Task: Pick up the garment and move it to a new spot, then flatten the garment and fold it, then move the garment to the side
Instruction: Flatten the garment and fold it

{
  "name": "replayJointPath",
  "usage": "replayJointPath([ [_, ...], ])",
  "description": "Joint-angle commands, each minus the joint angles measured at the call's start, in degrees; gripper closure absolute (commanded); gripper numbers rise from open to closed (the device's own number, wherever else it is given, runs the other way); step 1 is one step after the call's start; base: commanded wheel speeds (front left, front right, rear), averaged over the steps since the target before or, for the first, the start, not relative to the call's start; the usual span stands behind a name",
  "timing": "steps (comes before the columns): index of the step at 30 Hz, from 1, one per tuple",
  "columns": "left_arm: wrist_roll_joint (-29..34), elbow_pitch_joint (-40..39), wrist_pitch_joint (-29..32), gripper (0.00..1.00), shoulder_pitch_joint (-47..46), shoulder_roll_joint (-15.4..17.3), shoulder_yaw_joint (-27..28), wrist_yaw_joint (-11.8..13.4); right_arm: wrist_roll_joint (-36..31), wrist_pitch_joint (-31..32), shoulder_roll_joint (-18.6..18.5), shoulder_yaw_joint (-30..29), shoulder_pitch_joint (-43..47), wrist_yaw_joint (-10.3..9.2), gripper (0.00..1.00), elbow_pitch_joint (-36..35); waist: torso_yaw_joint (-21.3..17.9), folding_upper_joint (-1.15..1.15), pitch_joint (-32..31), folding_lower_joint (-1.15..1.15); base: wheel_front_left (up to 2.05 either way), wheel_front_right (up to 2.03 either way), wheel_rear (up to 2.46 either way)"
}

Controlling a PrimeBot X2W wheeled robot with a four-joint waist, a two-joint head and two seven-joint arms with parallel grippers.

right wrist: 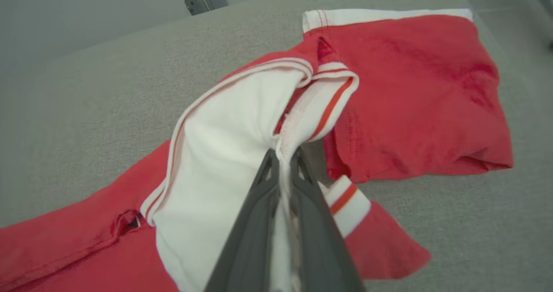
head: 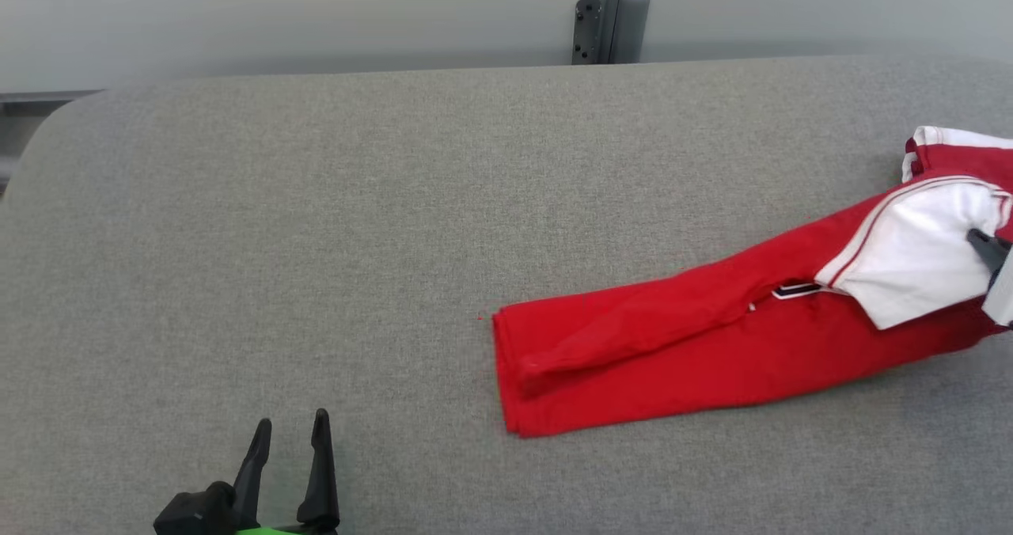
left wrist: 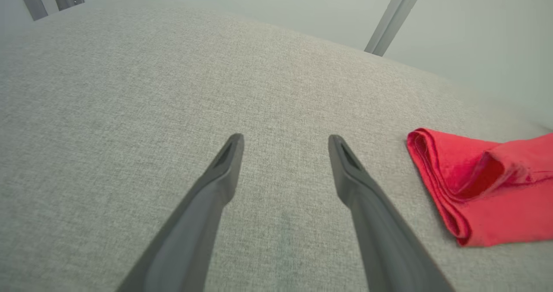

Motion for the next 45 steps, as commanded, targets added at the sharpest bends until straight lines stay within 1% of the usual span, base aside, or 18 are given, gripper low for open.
replayJointPath([
  [1, -1.07, 0.08, -0.12, 0.00, 0.97, -0.05, -0.22, -0.23, -0.45, 0.67, -0.65, -0.64, 0.96, 0.00, 1.00, -1.14, 0.96, 0.00, -2.25, 0.00, 0.00, 0.00, 0.00],
  [4, -2.17, -0.26, -0.12, 0.00, 1.17, -0.06, -1.18, 0.40, 0.15, 2.43, -0.74, -0.14, 1.88, 0.00, 1.00, -5.56, 1.53, 0.00, -2.41, 0.00, 0.00, 0.00, 0.00],
  [7, -3.18, -0.70, -0.13, 0.00, 1.39, -0.08, -1.90, 0.96, 2.01, 4.27, 1.52, 3.58, 4.30, 0.00, 1.00, -12.30, 1.83, 0.00, -2.27, 0.00, 0.00, 0.00, 0.00],
  [10, -3.84, -0.87, -0.13, 0.00, 0.98, -0.08, -2.41, 1.51, 3.83, 5.24, 5.04, 9.28, 6.73, 0.00, 1.00, -18.53, 1.82, 0.00, -1.60, 0.00, 0.00, 0.00, 0.00],
  [13, -4.21, -0.86, -0.13, 0.00, 0.02, -0.08, -3.16, 1.65, 4.45, 4.59, 9.65, 14.69, 9.26, 0.00, 1.00, -21.28, 1.79, 0.00, -0.80, 0.00, 0.00, 0.00, 0.00],
  [15, -4.55, -0.82, -0.13, 0.00, -0.62, -0.07, -3.50, 1.83, 3.97, 3.27, 13.08, 18.36, 9.97, 0.00, 1.00, -20.98, 1.56, 0.00, -0.25, 0.00, 0.00, 0.00, 0.00],
  [18, -5.39, -0.62, -0.13, 0.00, -1.45, -0.08, -4.60, 1.74, 2.25, 0.01, 17.71, 21.79, 10.12, 0.00, 1.00, -18.02, 1.60, 0.00, 0.48, 0.00, 0.00, 0.00, 0.00],
  [21, -5.89, -0.31, -0.13, 0.00, -2.09, -0.07, -5.57, 2.00, 1.11, -3.19, 20.73, 24.28, 8.90, 0.00, 1.00, -14.50, 1.95, 0.00, 0.87, 0.00, 0.00, 0.00, 0.00],
  [27, -6.08, 0.25, -0.13, 0.00, -2.46, -0.07, -5.78, 2.28, 1.23, -7.66, 23.17, 27.20, 7.35, 0.00, 1.00, -9.05, 2.33, 0.00, 0.90, 0.00, 0.00, 0.00, 0.00],
  [33, -6.18, 0.90, -0.13, 0.00, -1.50, -0.07, -6.65, 2.23, 1.59, -12.60, 23.66, 28.07, 5.31, 0.00, 1.00, -4.28, 2.15, 0.00, 0.38, 0.00, 0.00, 0.00, 0.00],
  [34, -6.22, 0.96, -0.13, 0.00, -1.35, -0.08, -6.75, 2.29, 2.28, -13.47, 23.71, 28.78, 5.09, 0.00, 0.90, -3.79, 2.11, 0.00, 0.26, 0.00, 0.00, 0.00, 0.00],
  [35, -6.21, 1.01, -0.13, 0.00, -1.22, -0.07, -6.79, 2.37, 2.84, -14.29, 23.72, 29.44, 4.97, 0.00, 0.04, -3.41, 2.07, 0.00, 0.14, 0.00, 0.00, 0.00, 0.00],
  [36, -6.08, 1.10, -0.13, 0.00, -1.15, -0.07, -6.91, 2.37, 2.87, -15.01, 23.72, 29.96, 4.75, 0.00, 0.00, -3.08, 2.04, 0.00, 0.04, 0.00, 0.00, 0.00, 0.00],
  [39, -5.30, 1.23, -0.13, 0.00, -0.61, -0.07, -6.77, 2.40, 3.27, -18.30, 23.62, 30.34, 4.78, 0.01, 0.00, -3.73, 1.86, 0.00, -0.58, 0.00, 0.00, 0.00, 0.00],
  [43, -4.42, 0.91, -0.13, 0.00, 0.48, -0.07, -5.57, 2.55, 0.68, -24.99, 23.63, 27.16, 7.25, 0.01, 0.00, -7.32, 1.40, 0.00, -1.73, 0.00, 0.00, 0.00, 0.00],
  [45, -3.94, 0.65, -0.13, 0.00, 1.29, -0.08, -4.90, 2.53, -2.35, -28.25, 21.88, 25.61, 8.98, 0.01, 0.00, -9.61, 0.93, 0.00, -2.44, 0.00, 0.00, 0.00, 0.00],
])
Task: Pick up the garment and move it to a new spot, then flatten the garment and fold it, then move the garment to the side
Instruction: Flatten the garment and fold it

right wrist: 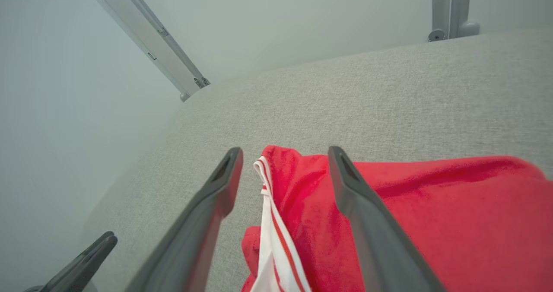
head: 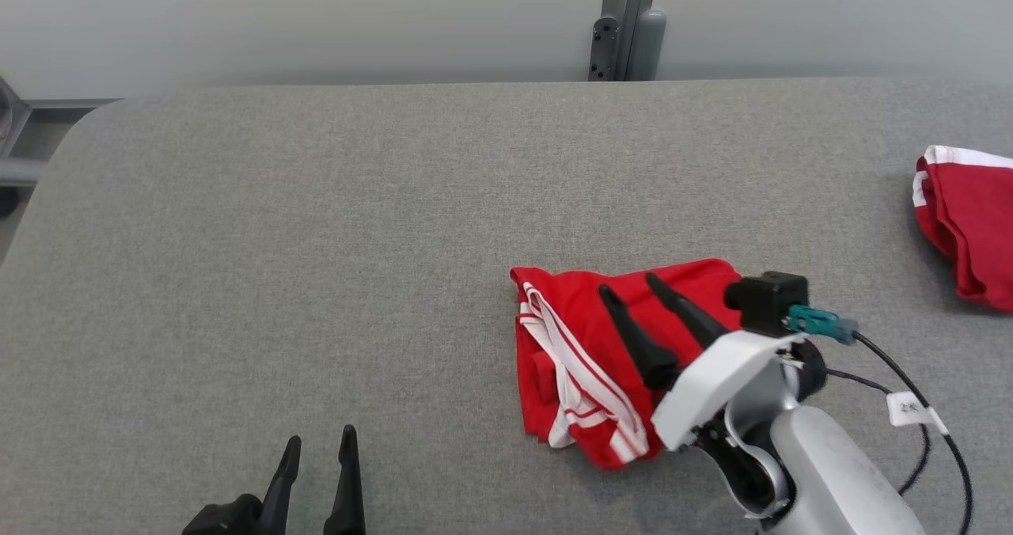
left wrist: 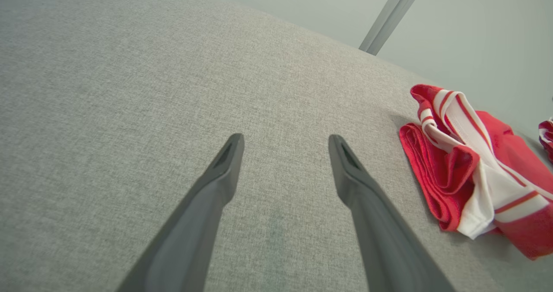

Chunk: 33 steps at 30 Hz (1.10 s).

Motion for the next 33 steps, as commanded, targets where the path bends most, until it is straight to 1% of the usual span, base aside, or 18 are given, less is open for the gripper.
replayJointPath([
  [1, 0.56, -0.25, -0.13, 0.00, 1.04, 0.05, 0.49, 0.34, -2.42, -2.41, -1.89, -1.46, 2.11, 0.01, 0.00, -1.18, -0.91, 0.00, -1.02, 0.00, 0.00, 0.00, 0.00],
  [4, 0.90, -0.73, -0.13, 0.00, 1.78, 0.05, 0.67, 0.39, -4.79, -5.44, -3.10, -3.74, 5.94, 0.02, 0.00, -2.76, -1.69, 0.00, -1.68, 0.00, 0.00, 0.00, 0.00],
  [5, 0.97, -0.92, -0.13, 0.00, 1.91, 0.05, 0.59, 0.40, -6.35, -6.37, -4.25, -4.17, 6.75, 0.02, 0.00, -3.10, -1.89, 0.00, -1.71, 0.00, 0.00, 0.00, 0.00],
  [6, 1.03, -1.09, -0.13, 0.00, 1.92, 0.06, 0.41, 0.39, -7.64, -6.98, -5.43, -4.61, 7.65, 0.02, 0.06, -2.99, -2.06, 0.00, -1.65, 0.00, 0.00, 0.00, 0.00],
  [7, 0.98, -1.21, -0.13, 0.00, 1.84, 0.06, 0.16, 0.37, -8.32, -7.21, -5.66, -4.84, 8.68, 0.01, 0.45, -2.51, -2.21, 0.00, -1.50, 0.00, 0.00, 0.00, 0.00],
  [8, 0.94, -1.31, -0.13, 0.00, 1.66, 0.06, -0.03, 0.35, -8.87, -7.43, -5.74, -4.78, 9.51, 0.02, 0.78, -2.12, -2.29, 0.00, -1.30, 0.00, 0.00, 0.00, 0.00],
  [9, 0.98, -1.42, -0.13, 0.00, 1.40, 0.06, -0.14, 0.29, -9.68, -7.54, -6.06, -4.18, 9.70, 0.02, 1.00, -1.83, -2.35, 0.00, -0.94, 0.00, 0.00, 0.00, 0.00],
  [14, 1.17, -1.90, -0.13, 0.00, -0.17, 0.07, -0.68, 0.13, -11.05, -8.08, -5.20, -0.44, 8.67, 0.02, 1.00, 0.95, -1.97, 0.00, 1.37, 0.00, 0.00, 0.00, 0.00],
  [21, 1.37, -1.47, -0.13, 0.00, -2.36, 0.06, -0.69, -0.52, -12.41, -9.61, -2.18, 6.77, 4.12, 0.02, 1.00, 7.57, 0.32, 0.00, 4.82, 0.00, 0.00, 0.00, 0.00],
  [28, 0.15, -1.15, -0.13, 0.00, -3.94, 0.06, -1.48, -0.29, -10.97, -10.56, 0.51, 11.40, -1.04, 0.02, 1.00, 14.96, 3.19, 0.00, 6.76, 0.00, 0.00, 0.00, 0.00],
  [33, -0.58, -0.92, -0.13, 0.00, -4.49, 0.06, -1.91, 0.15, -10.29, -9.99, 0.94, 15.14, -4.17, 0.02, 1.00, 19.31, 5.04, 0.00, 7.10, 0.00, 0.00, 0.00, 0.00],
])
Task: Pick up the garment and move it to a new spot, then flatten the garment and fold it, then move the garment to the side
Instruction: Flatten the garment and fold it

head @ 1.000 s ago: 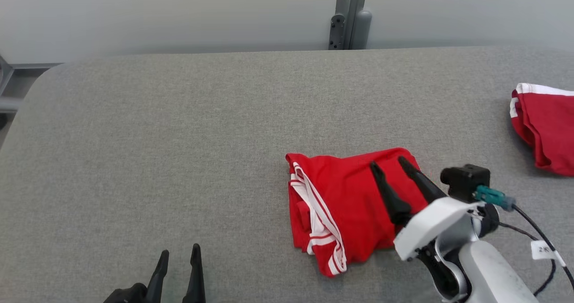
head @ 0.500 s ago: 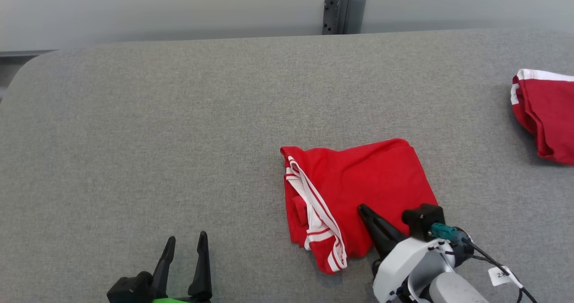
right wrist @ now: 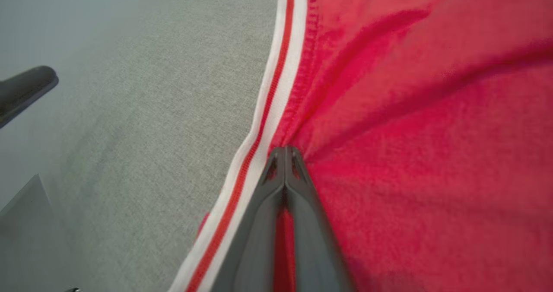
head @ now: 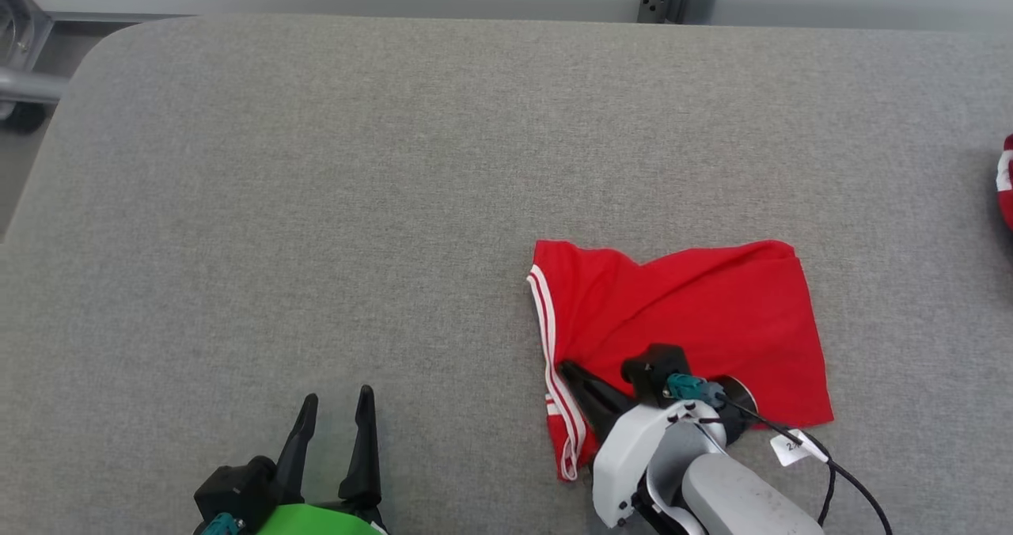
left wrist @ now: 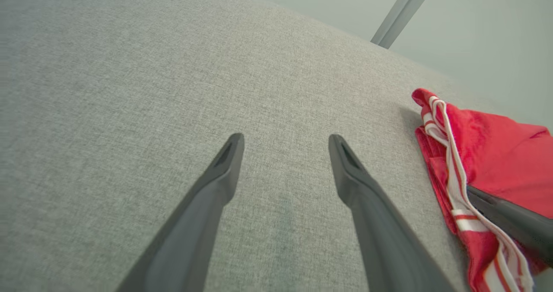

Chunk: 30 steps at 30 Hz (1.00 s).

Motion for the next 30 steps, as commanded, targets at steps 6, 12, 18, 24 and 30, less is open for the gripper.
replayJointPath([
  [6, -0.87, 0.12, -0.13, 0.00, -0.20, 0.07, 0.47, 0.71, 3.26, 0.74, -0.02, 5.95, -1.60, 0.02, 1.00, 1.64, 2.00, 0.00, -0.84, 0.00, 0.00, 0.00, 0.00],
  [12, -1.16, -0.34, -0.13, 0.00, 1.46, 0.07, 1.24, 0.99, 5.08, -0.82, 0.00, 9.17, -0.80, 0.02, 1.00, 0.03, 0.56, 0.00, -3.32, 0.00, 0.00, 0.00, 0.00],
  [18, -0.71, -1.16, -0.13, 0.00, 4.39, 0.07, 3.16, 0.89, 3.86, -4.32, 0.00, 6.20, 2.30, 0.02, 1.00, -4.31, -3.05, 0.00, -7.75, 0.00, 0.00, 0.00, 0.00],
  [24, 0.88, -2.84, -0.13, 0.00, 6.84, 0.08, 4.97, 0.28, -0.68, -8.66, -4.50, -4.34, 8.27, 0.01, 0.21, -12.56, -6.46, 0.00, -10.79, 0.00, 0.00, 0.00, 0.00],
  [30, 4.33, -3.40, -0.13, 0.00, 8.12, 0.08, 6.97, -0.58, -4.10, -10.15, -9.48, -16.24, 14.29, 0.01, 0.00, -18.51, -7.95, 0.00, -12.75, 0.00, 0.00, 0.00, 0.00],
])
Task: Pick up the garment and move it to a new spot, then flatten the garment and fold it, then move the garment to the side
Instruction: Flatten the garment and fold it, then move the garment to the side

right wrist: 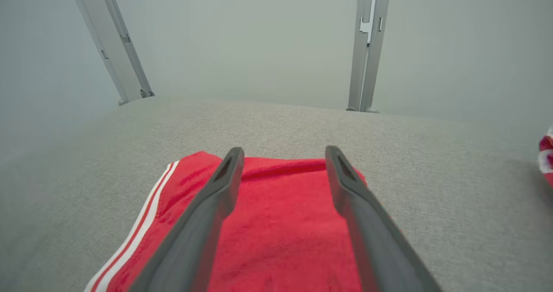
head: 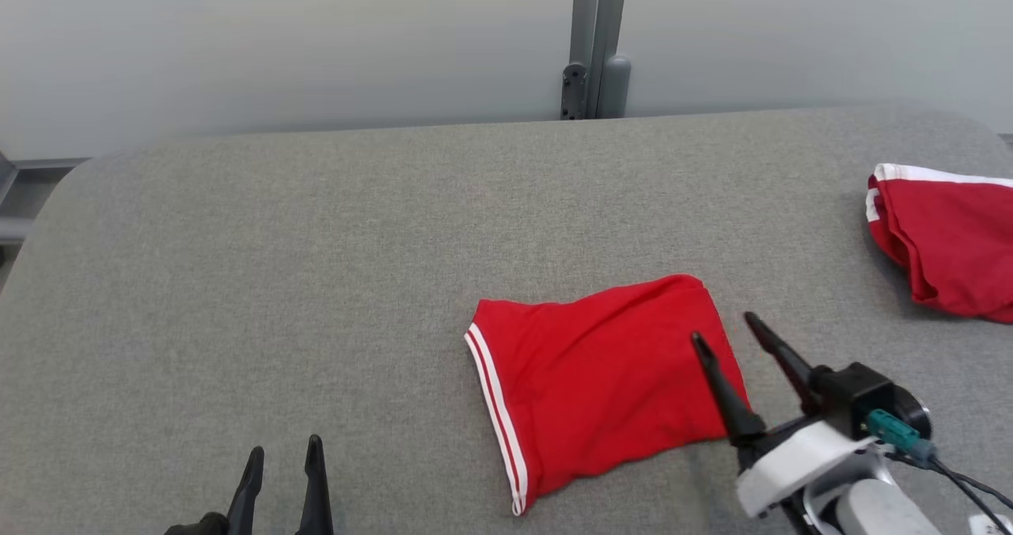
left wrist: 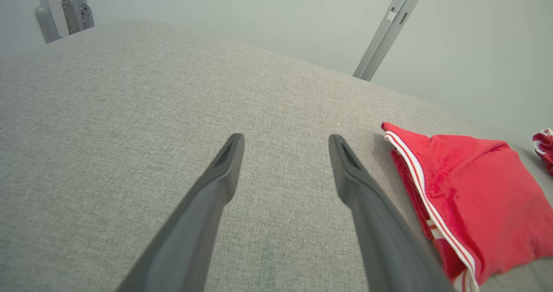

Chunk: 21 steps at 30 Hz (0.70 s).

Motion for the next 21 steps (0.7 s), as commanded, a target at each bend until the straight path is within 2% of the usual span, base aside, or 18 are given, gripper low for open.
replayJointPath([
  [1, 1.10, 0.02, -0.13, 0.00, 0.98, 0.09, 0.51, -0.56, -0.85, -0.42, -0.81, -2.15, 2.09, 0.00, 0.00, -0.61, -1.57, 0.00, -2.14, 0.00, 0.00, 0.00, 0.00],
  [6, 3.18, 0.78, -0.13, 0.00, 1.75, 0.09, 1.99, -1.72, -1.96, -0.43, -1.05, -11.95, 7.07, 0.00, 0.00, -3.45, -0.96, 0.00, -3.87, 0.00, 0.00, 0.00, 0.00],
  [11, 4.10, 1.48, -0.13, 0.00, 1.70, 0.10, 2.82, -2.67, -3.24, -0.45, 0.66, -17.67, 10.11, 0.00, 0.00, -1.34, -0.39, 0.00, -4.53, 0.00, 0.00, 0.00, 0.00],
  [15, 4.27, 1.78, -0.13, 0.00, 1.29, 0.10, 2.86, -3.15, -3.48, -0.43, 1.81, -18.51, 10.34, 0.00, 0.00, 1.63, 0.02, 0.00, -4.67, 0.00, 0.00, 0.00, 0.00],
  [17, 4.23, 1.81, -0.13, 0.00, 0.97, 0.10, 2.92, -3.25, -1.35, -0.43, 2.37, -17.98, 9.08, 0.00, 0.00, 2.68, 0.32, 0.00, -4.57, 0.00, 0.00, 0.00, 0.00],
  [19, 4.28, 1.75, -0.13, 0.00, 0.67, 0.09, 2.76, -3.41, 0.90, -0.38, 1.32, -16.52, 7.71, 0.00, 0.00, 3.45, 0.76, 0.00, -4.36, 0.00, 0.00, 0.00, 0.00],
  [21, 4.29, 1.56, -0.13, 0.00, 0.31, 0.10, 2.53, -3.54, 4.80, 2.26, -0.27, -14.00, 6.15, 0.00, 0.00, 3.44, 1.40, 0.00, -4.02, 0.00, 0.00, 0.00, 0.00],
])
